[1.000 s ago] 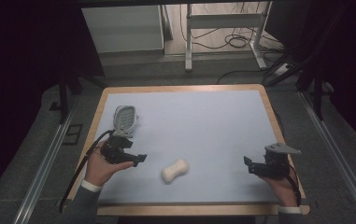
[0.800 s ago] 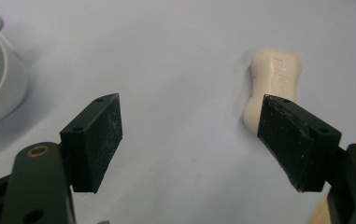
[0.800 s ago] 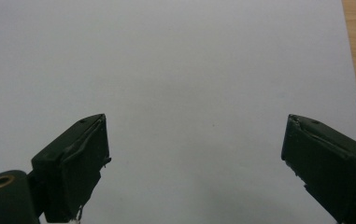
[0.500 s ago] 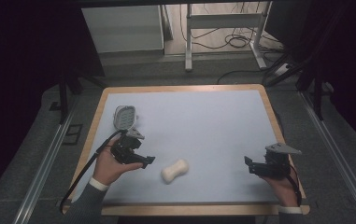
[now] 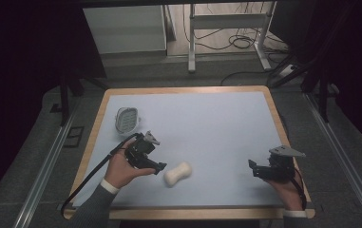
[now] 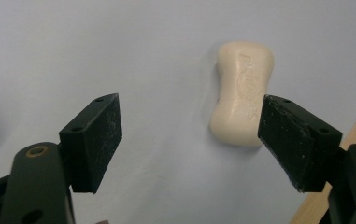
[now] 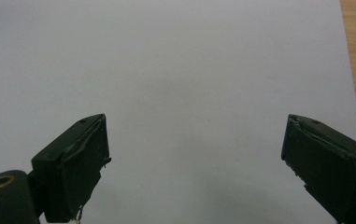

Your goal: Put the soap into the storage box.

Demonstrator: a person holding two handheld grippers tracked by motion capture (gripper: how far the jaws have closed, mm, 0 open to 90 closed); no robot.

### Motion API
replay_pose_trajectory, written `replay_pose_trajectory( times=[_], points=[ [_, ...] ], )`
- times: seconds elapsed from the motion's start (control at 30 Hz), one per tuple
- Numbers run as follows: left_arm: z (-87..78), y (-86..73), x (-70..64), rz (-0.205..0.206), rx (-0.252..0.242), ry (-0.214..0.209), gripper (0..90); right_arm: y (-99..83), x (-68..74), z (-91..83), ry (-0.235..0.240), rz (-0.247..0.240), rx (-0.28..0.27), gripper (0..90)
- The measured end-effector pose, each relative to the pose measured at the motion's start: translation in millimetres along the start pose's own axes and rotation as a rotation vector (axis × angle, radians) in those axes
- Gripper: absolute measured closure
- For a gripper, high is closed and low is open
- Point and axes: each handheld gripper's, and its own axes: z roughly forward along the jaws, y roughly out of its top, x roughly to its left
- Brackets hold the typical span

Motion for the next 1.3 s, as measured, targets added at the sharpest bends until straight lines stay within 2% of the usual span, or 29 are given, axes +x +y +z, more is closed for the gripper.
replay_pose_trajectory(
  times=[0.23, 0.27, 0.3, 0.5, 0.7, 0.73, 0.8, 0.9, 1.13, 1.2, 1.3],
  points=[
    [8.4, 5.3, -8.2, 0.024, 0.027, -0.003, 21.8, 1.4, 1.6, -2.0, 0.011, 0.007, -0.006, 7.5],
    [8.8, 6.1, -9.3, 0.028, 0.028, 0.0, 21.7, 1.4, 1.7, -2.0, 0.011, 0.007, -0.006, 7.5],
    [9.9, 8.7, -13.4, 0.043, 0.036, 0.023, 21.3, 1.3, 1.6, -1.9, 0.01, 0.006, -0.006, 7.6],
    [16.4, 13.8, -20.3, 0.065, 0.055, 0.006, 21.1, 0.7, 0.5, -1.0, 0.003, 0.005, -0.002, 7.5],
    [29.0, 15.6, -27.0, 0.083, 0.084, -0.013, 21.1, 0.5, 0.7, -0.9, 0.005, 0.0, -0.005, 7.5],
    [32.9, 16.4, -28.8, 0.099, 0.1, -0.015, 21.0, 0.5, 1.0, -0.7, 0.007, -0.004, -0.004, 7.6],
    [35.0, 16.7, -30.8, 0.1, 0.087, -0.013, 21.3, 0.5, 1.0, -0.5, 0.008, -0.004, -0.002, 7.6],
    [42.3, 17.2, -32.7, 0.116, 0.109, -0.02, 21.8, -0.3, 0.3, 0.5, 0.003, -0.002, 0.005, 7.6],
    [57.3, 17.3, -35.7, 0.12, 0.143, -0.033, 22.3, -1.1, -1.8, 1.0, -0.007, 0.004, 0.011, 7.5],
    [61.6, 17.4, -36.9, 0.126, 0.139, -0.03, 23.5, -1.2, -1.5, 1.5, -0.004, 0.003, 0.013, 7.5],
    [69.4, 16.8, -38.4, 0.133, 0.158, -0.026, 25.1, -1.9, -1.4, 2.3, -0.008, 0.0, 0.019, 7.6]
  ],
)
